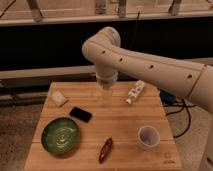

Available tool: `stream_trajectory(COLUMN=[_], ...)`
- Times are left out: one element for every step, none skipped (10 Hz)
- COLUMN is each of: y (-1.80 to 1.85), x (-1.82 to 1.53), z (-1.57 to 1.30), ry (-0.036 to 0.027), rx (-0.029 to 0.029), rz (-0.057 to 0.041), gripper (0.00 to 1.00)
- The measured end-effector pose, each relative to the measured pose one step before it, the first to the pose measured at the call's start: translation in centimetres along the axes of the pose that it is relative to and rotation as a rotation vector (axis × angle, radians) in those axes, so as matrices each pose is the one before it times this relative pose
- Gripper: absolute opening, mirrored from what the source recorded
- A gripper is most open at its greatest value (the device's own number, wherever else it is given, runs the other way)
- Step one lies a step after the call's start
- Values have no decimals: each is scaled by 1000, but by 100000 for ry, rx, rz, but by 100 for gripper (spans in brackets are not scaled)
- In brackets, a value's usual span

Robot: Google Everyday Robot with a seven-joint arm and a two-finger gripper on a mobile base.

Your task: Move the arm in a circular motion

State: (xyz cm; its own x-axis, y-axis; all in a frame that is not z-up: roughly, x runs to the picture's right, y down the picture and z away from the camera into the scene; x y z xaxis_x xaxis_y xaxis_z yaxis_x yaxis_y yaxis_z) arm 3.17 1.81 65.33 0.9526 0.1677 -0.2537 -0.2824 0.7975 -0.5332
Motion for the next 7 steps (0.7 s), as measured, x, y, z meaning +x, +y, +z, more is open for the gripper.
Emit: stream_trajectory(y=[-71, 19, -41, 0, 13, -69, 123], x=[-127, -405, -49, 219, 258, 471, -72], z=[-14, -3, -26, 33, -31, 119, 5], ry=[-56, -195, -51, 444, 200, 456, 57], rx=[149, 48, 83, -18, 18, 20, -104], rz=[1065, 1000, 557, 1022, 810, 1867, 1257], gripper=[80, 80, 80, 80, 80, 80, 80])
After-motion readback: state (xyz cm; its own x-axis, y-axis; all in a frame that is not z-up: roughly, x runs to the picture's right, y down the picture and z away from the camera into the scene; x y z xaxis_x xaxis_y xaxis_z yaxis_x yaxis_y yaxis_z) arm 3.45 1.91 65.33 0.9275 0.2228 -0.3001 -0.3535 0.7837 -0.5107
